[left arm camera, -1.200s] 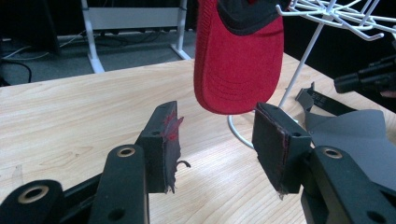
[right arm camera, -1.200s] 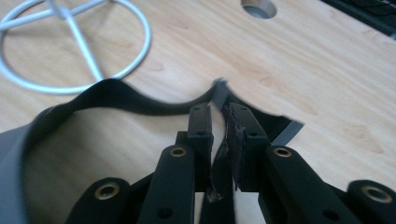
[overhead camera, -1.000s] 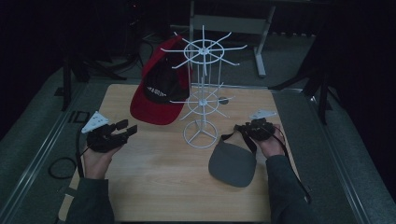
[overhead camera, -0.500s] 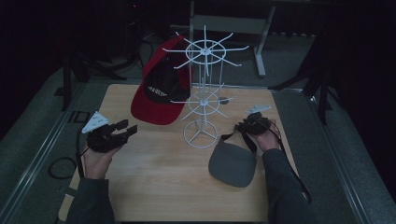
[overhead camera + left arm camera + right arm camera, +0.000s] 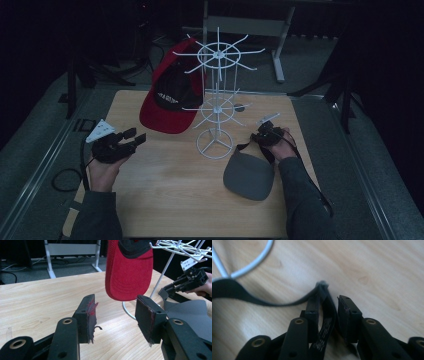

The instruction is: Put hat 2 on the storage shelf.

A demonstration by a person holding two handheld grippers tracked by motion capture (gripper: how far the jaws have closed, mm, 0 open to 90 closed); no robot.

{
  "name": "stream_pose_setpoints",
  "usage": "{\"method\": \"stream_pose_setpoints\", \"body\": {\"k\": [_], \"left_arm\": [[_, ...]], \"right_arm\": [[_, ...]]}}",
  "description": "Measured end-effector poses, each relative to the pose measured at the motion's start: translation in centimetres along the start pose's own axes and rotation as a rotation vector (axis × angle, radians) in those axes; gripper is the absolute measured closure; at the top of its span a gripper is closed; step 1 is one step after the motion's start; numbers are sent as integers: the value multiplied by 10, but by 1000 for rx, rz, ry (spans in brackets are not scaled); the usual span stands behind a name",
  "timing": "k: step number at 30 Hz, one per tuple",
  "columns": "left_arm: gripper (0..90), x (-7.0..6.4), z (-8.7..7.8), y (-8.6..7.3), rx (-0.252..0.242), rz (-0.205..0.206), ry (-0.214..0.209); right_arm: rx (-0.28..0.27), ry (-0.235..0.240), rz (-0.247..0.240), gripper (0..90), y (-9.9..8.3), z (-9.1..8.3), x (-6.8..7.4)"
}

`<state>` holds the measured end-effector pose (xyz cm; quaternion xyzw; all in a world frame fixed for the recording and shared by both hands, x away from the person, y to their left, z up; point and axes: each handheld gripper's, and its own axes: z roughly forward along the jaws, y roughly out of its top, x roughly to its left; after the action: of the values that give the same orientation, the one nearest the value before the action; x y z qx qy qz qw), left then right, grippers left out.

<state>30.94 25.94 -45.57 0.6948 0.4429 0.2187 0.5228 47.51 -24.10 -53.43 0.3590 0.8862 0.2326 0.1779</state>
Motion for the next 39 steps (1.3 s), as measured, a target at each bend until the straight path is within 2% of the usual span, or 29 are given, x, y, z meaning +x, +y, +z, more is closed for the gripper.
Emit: {"method": "stream_pose_setpoints", "body": {"k": [3, 7, 9, 11, 14, 18, 28, 30, 33, 39], "left_arm": [[516, -1, 1, 0, 2, 1, -2], [516, -2, 2, 0, 6, 3, -2], [516, -1, 2, 0, 7, 4, -1], [516, -1, 2, 0, 6, 4, 0], [516, 0, 0, 0, 0, 2, 1], [516, 0, 0, -1, 1, 1, 3], [516, -1, 2, -1, 7, 4, 1], [516, -1, 2, -1, 6, 4, 1], [516, -1, 1, -1, 5, 2, 2], [516, -1, 1, -1, 3, 1, 2]], "right_arm": [[39, 7, -15, 735, -2, 3, 0], [47, 5, -5, 744, -1, 5, -1], [56, 2, 1, 801, 0, 5, -1], [77, -21, -7, 870, 2, 6, 0], [65, -61, -9, 877, 3, 4, 3], [31, -107, -29, 880, 3, -3, 6], [-72, -163, -25, 880, 3, -28, 7], [-82, -165, -23, 881, 2, -30, 7], [-126, -171, -14, 881, 2, -38, 8], [-166, -177, -10, 881, 2, -49, 11]]}}
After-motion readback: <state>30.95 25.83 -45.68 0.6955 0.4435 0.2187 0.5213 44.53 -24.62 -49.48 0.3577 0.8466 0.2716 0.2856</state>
